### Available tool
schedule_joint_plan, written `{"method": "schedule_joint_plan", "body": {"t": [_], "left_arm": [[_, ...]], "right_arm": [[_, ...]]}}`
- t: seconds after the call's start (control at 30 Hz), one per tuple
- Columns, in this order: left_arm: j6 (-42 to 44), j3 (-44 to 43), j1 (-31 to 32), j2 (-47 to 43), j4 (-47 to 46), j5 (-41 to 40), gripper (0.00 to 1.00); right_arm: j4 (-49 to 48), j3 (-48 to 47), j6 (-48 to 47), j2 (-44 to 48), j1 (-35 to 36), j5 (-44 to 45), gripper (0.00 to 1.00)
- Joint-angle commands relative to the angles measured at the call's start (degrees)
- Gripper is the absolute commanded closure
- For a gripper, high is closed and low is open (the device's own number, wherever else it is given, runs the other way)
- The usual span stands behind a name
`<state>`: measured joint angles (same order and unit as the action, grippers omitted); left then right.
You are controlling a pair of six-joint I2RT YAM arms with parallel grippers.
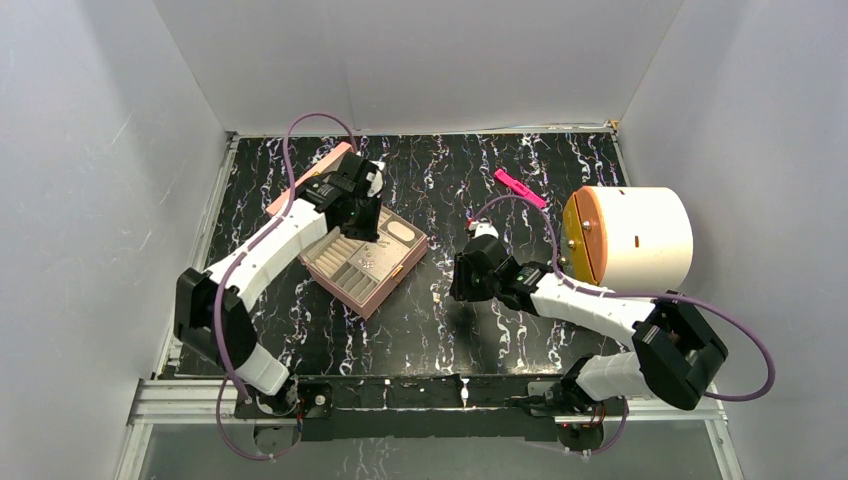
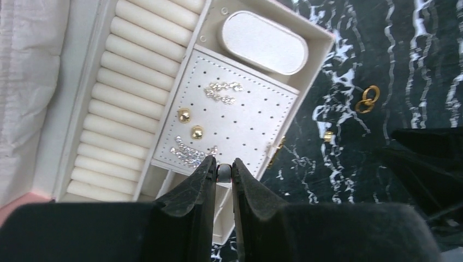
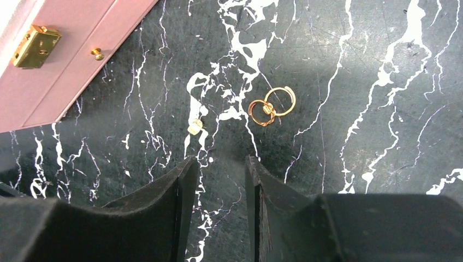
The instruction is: Organize the mixed jewelry
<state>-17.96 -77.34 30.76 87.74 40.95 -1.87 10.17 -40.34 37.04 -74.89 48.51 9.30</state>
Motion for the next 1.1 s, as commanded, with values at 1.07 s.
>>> {"method": "schedule_joint_plan", "body": {"t": [1.07], "left_arm": [[6.6,-8.4,1.3,12.8,7.6,-1.1,0.85]], "right_arm": [[-3.0,2.2,-4.2,-2.3,0.3,3.0,0.54]]}}
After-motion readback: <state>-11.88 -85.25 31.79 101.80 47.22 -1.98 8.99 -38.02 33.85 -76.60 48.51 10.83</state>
